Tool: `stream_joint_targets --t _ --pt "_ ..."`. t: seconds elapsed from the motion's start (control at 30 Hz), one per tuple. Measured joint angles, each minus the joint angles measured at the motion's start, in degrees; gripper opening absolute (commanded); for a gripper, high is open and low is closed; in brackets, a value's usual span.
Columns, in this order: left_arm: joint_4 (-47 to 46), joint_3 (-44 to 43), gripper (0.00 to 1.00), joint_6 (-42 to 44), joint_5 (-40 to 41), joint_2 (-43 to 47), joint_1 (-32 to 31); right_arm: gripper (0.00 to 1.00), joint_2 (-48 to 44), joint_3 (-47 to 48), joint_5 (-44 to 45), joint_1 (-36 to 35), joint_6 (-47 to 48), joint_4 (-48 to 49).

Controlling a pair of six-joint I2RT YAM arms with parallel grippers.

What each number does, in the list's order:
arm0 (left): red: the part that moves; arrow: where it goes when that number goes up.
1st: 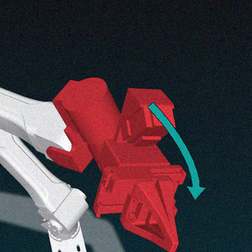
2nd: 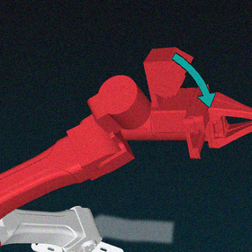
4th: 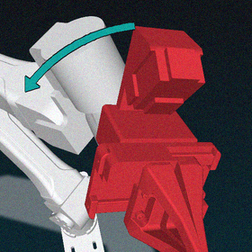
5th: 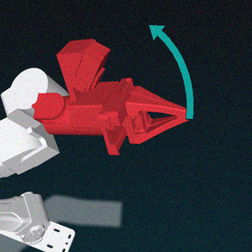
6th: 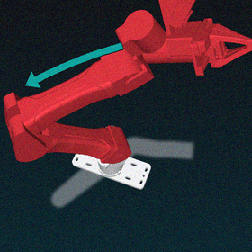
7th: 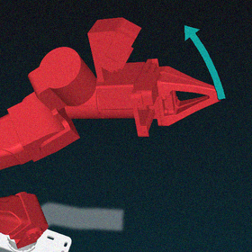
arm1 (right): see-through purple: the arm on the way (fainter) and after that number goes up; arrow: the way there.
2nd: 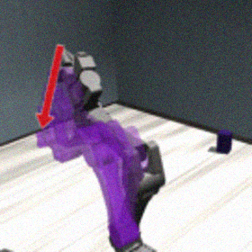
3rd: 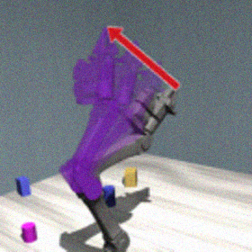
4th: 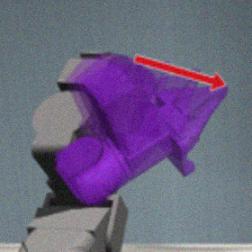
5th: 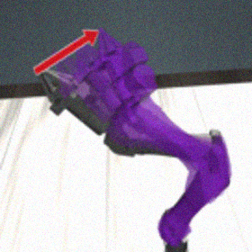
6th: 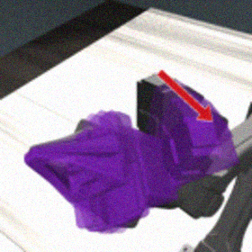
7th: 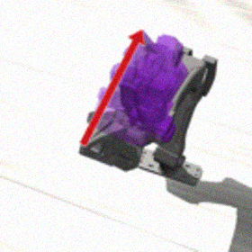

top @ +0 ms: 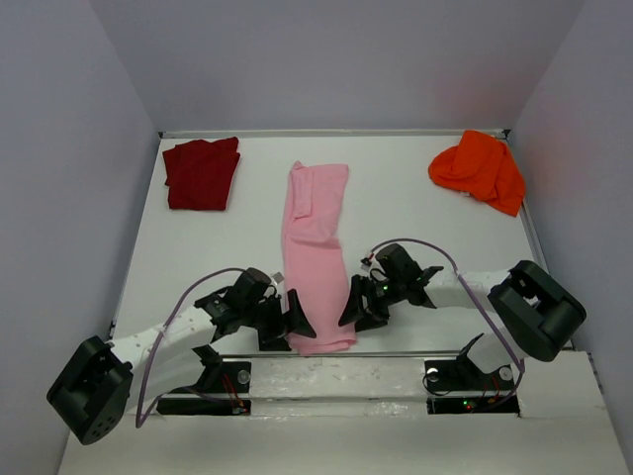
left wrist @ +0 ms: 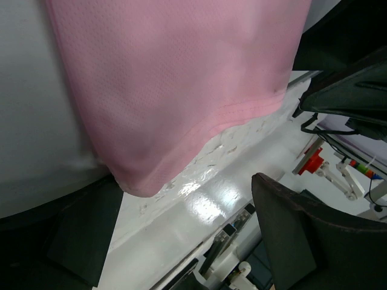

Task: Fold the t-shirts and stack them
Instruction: Grab the bottom of the folded rectangular tshirt with both arms

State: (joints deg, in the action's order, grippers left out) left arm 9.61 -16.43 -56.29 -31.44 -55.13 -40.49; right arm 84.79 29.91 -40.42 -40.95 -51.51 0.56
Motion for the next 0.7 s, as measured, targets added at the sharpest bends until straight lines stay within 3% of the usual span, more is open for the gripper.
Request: stream_joint_targets --t 0.43,0.7 --pt "-5.1 4.6 0.99 -13.2 2.7 6.7 -8.7 0.62 -1.0 -3.2 -0.4 0.0 -1.7 1.6" --pt "1.2 -0.9 0.99 -13.6 7.9 1.4 -10.1 0.62 -1.7 -3.8 -0.4 0.0 -1.9 1.9"
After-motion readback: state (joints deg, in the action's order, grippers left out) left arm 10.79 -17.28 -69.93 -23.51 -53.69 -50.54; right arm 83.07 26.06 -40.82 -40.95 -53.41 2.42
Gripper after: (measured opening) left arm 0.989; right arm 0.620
